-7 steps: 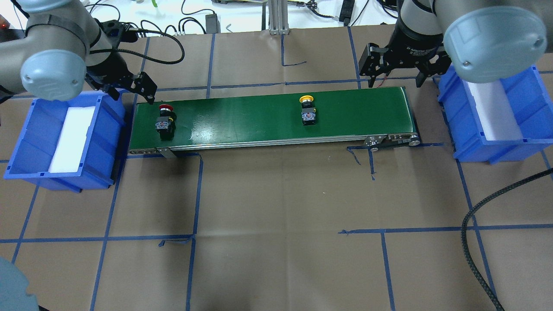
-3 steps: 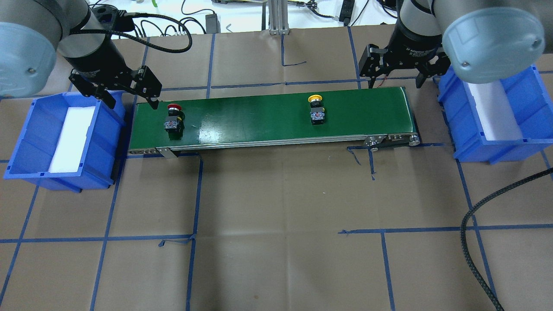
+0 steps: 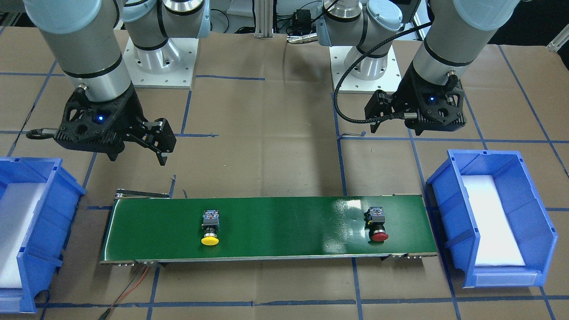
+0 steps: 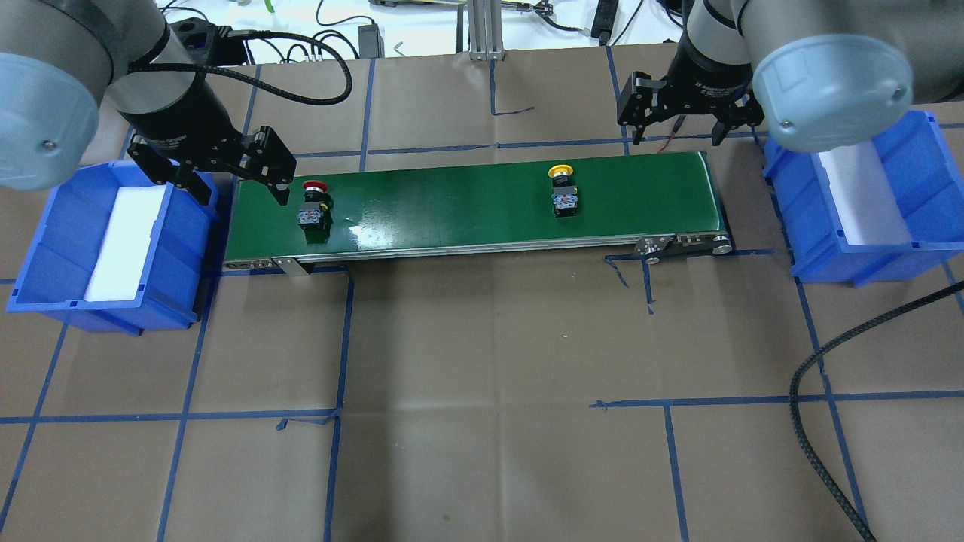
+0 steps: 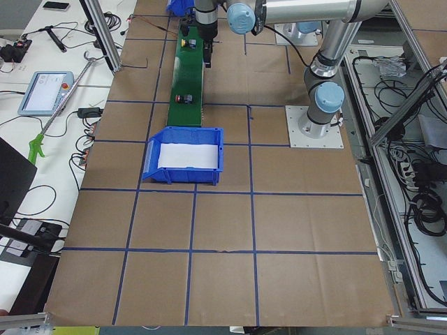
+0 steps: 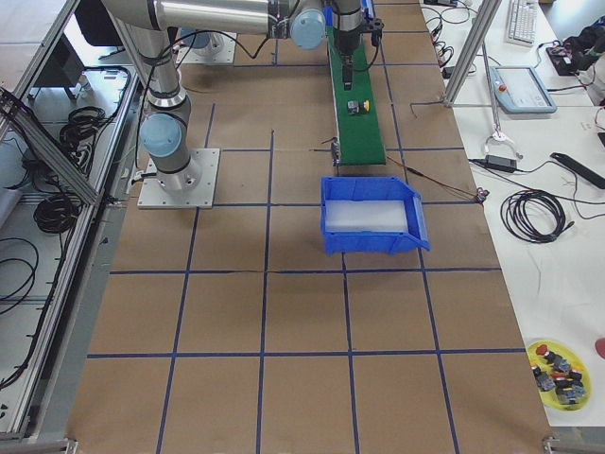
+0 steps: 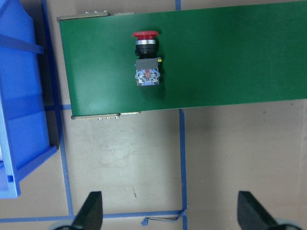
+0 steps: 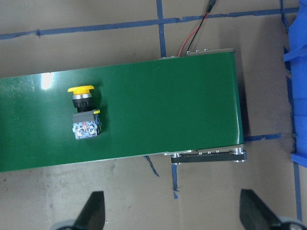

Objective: Transport two buttons from left to right
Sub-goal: 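Raise the left gripper away from the belt while the right gripper waits, then lower the right gripper onto the yellow button on the belt and grasp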

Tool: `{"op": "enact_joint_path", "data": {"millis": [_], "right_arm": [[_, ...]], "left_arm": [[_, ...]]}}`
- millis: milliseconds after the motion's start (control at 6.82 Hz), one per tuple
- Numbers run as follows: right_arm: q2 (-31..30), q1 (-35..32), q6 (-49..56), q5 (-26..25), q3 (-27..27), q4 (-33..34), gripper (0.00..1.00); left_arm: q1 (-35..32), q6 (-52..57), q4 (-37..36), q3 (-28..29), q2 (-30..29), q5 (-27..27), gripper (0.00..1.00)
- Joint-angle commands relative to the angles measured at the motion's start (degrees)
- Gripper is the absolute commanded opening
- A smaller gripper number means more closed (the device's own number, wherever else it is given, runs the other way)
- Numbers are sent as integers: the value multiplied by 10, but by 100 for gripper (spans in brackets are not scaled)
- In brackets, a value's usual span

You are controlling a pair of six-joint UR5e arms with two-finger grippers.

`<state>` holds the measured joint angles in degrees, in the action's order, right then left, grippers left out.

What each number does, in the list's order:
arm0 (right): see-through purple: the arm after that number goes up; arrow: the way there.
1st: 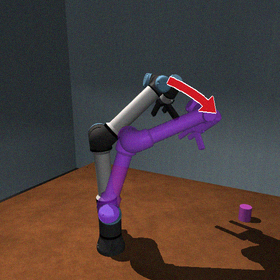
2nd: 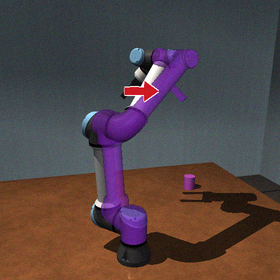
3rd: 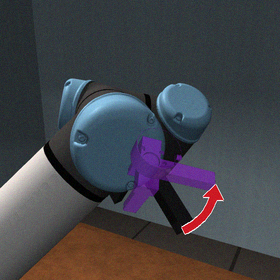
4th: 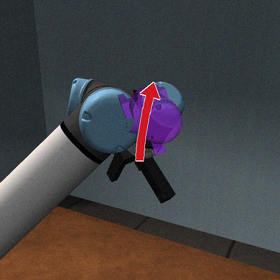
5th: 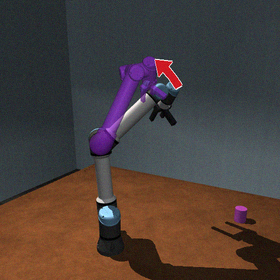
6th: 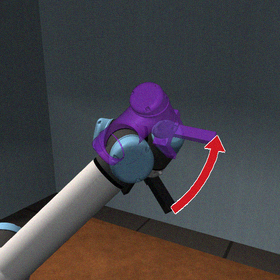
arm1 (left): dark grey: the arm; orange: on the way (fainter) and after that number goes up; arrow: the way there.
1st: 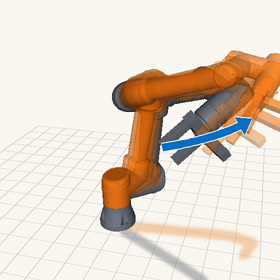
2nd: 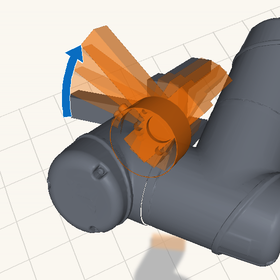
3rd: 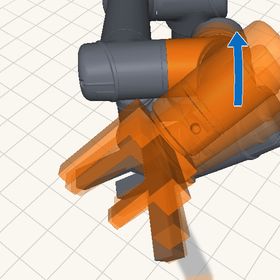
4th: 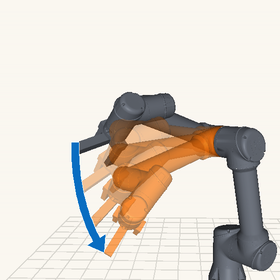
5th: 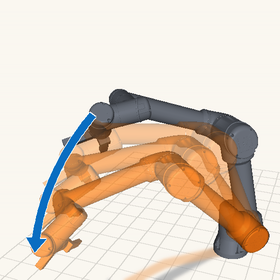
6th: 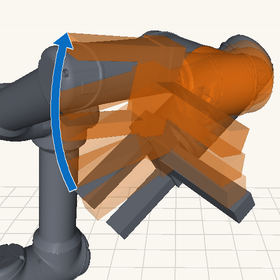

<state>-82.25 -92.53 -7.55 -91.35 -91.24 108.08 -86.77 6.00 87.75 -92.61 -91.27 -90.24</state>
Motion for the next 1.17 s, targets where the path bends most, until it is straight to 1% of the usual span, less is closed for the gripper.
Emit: {"op": "enact_joint_path", "data": {"millis": [0, 293, 440, 733, 1026], "right_arm": [[42, -2, 1, 2, -2, 39, 100], [71, -2, -1, 27, -2, 51, 100], [104, -2, 2, 33, -3, 98, 100], [146, -5, 1, 33, -2, 136, 100], [171, -9, 0, 34, 1, 141, 99]], "left_arm": [[-14, -3, 0, -2, 7, -4, 100], [-17, -1, -2, -5, 7, -4, 100], [-17, 0, -2, -5, 7, -4, 100], [-17, 0, -3, -5, 7, -4, 100], [-17, 0, -3, -5, 7, -4, 100]]}}
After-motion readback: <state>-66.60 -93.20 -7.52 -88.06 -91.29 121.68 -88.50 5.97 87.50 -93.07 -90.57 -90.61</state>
